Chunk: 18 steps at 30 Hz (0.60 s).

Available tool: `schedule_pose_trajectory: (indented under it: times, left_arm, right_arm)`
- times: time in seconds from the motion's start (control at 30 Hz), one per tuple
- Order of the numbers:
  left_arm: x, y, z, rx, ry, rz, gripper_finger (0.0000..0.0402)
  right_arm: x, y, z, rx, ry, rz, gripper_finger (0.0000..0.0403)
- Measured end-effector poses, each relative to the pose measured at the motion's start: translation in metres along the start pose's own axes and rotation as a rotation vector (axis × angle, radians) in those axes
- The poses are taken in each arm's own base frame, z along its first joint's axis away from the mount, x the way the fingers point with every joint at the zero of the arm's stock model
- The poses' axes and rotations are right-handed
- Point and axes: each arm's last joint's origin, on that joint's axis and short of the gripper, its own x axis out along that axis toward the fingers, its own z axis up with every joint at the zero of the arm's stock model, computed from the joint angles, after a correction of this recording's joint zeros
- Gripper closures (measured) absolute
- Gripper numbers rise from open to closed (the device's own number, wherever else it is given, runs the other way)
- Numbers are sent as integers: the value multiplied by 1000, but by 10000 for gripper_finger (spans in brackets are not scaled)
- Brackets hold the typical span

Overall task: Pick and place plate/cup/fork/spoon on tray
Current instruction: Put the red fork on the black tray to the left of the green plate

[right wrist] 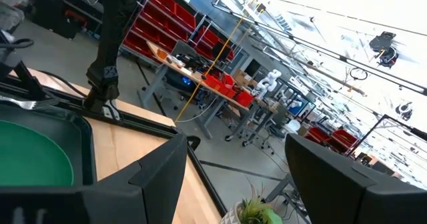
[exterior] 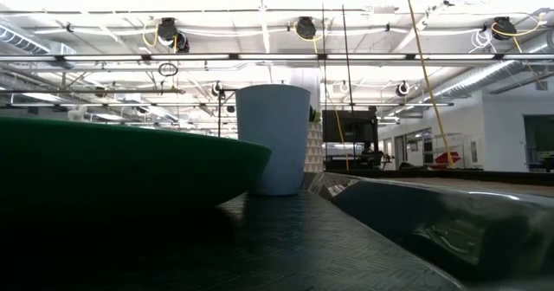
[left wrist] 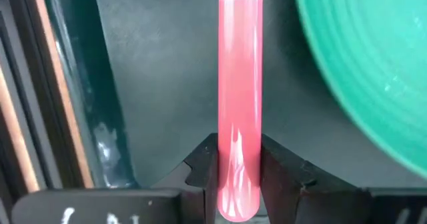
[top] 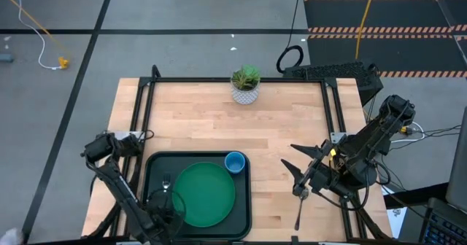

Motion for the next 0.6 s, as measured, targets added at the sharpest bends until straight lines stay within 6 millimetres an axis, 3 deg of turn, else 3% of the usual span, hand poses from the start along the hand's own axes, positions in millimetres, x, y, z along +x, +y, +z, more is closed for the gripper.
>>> schedule_pose_trajectory:
  times: [0.33, 0.6]
  left_arm:
    - [0, -15, 21, -81, -36, 54, 314]
    - [4, -21, 25, -100, -47, 70, 314]
  right_arm:
    - [0, 0, 0, 0, 0, 0, 156]
    - [0, 0, 0, 0, 1, -1, 156]
